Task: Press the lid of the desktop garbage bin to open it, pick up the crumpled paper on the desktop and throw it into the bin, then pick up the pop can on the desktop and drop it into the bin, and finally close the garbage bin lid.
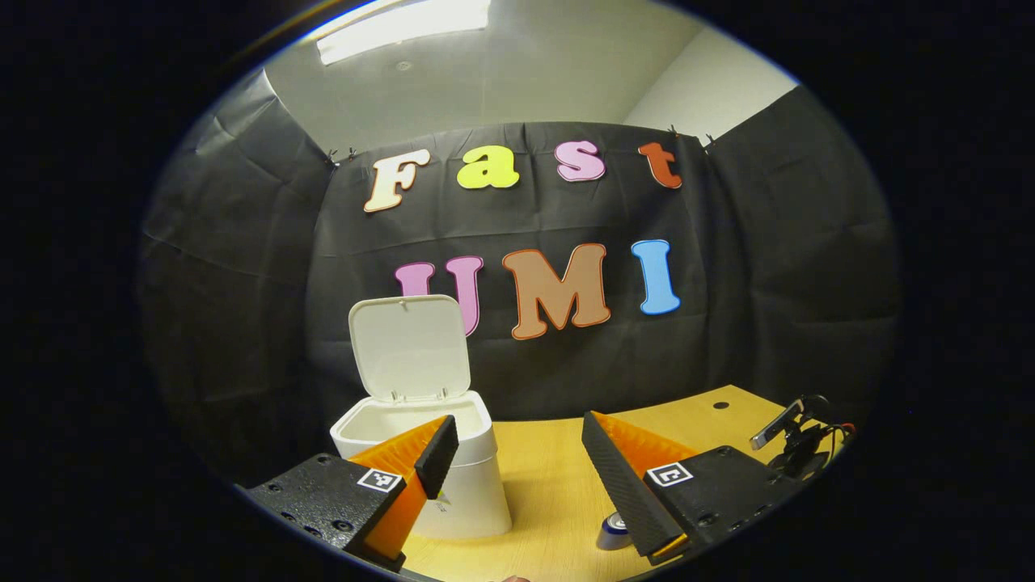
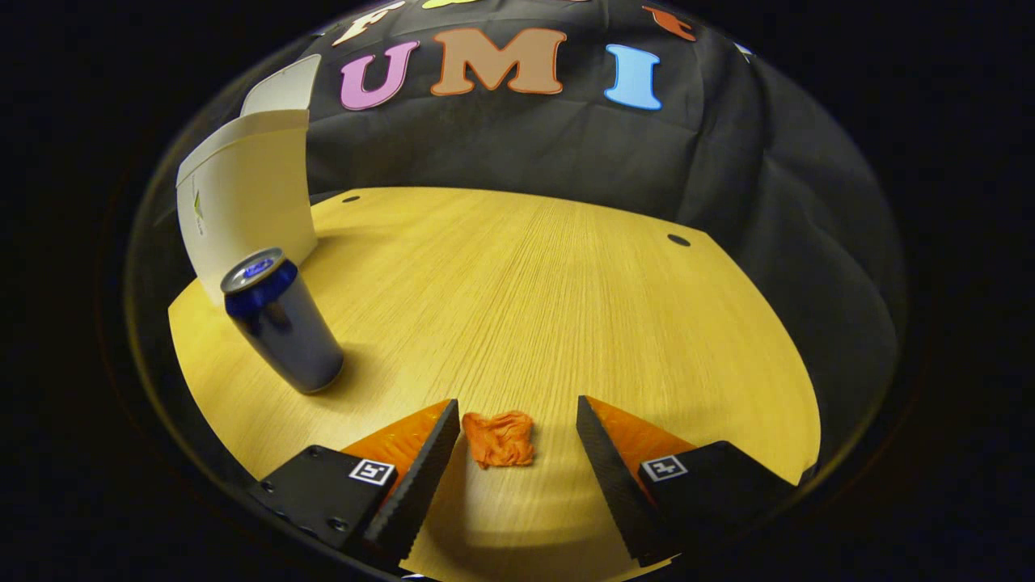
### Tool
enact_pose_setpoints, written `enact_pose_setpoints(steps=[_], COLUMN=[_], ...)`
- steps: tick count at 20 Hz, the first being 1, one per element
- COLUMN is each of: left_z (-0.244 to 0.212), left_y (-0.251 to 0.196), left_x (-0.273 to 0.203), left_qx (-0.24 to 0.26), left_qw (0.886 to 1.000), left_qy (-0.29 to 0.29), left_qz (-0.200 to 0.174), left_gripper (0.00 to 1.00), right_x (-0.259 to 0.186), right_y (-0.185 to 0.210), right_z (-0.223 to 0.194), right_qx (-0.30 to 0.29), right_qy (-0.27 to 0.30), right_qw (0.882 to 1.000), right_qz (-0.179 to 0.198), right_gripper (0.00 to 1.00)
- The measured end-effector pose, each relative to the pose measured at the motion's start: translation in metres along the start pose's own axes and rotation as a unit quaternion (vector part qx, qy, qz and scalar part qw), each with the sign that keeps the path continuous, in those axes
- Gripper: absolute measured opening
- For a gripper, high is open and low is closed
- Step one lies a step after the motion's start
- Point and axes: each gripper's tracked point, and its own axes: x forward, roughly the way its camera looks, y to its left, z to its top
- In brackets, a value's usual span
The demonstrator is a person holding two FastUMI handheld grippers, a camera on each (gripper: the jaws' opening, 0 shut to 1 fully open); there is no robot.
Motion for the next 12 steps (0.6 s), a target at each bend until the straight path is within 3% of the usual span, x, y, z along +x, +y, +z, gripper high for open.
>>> enact_pose_setpoints(steps=[3, 4, 6, 7, 8, 12], left_z=[-0.003, -0.004, -0.006, -0.006, -0.006, -0.006], left_y=[0.001, 0.001, 0.001, 0.003, 0.003, 0.004], left_x=[-0.002, -0.002, -0.004, -0.004, -0.003, -0.004], left_qx=[0.001, 0.001, 0.001, 0.001, -0.001, -0.002], left_qw=[1.0, 1.0, 1.0, 1.0, 1.0, 1.0], left_qy=[0.005, 0.007, 0.009, 0.01, 0.011, 0.011], left_qz=[-0.002, -0.002, -0.002, -0.002, -0.002, -0.002], left_gripper=[0.94, 0.94, 0.94, 0.93, 0.94, 0.94], right_x=[0.001, -0.001, -0.002, -0.001, -0.001, -0.012], right_y=[0.016, 0.014, 0.013, 0.015, 0.014, 0.009], right_z=[-0.012, -0.015, -0.016, -0.017, -0.018, -0.006], right_qx=[0.015, 0.021, 0.026, 0.028, 0.029, 0.022], right_qy=[0.007, 0.006, 0.002, -0.004, -0.005, -0.012], right_qw=[0.999, 0.999, 0.999, 0.999, 0.999, 0.999], right_qz=[0.033, 0.034, 0.038, 0.041, 0.044, 0.037], right_gripper=[0.87, 0.62, 0.33, 0.29, 0.19, 0.05])
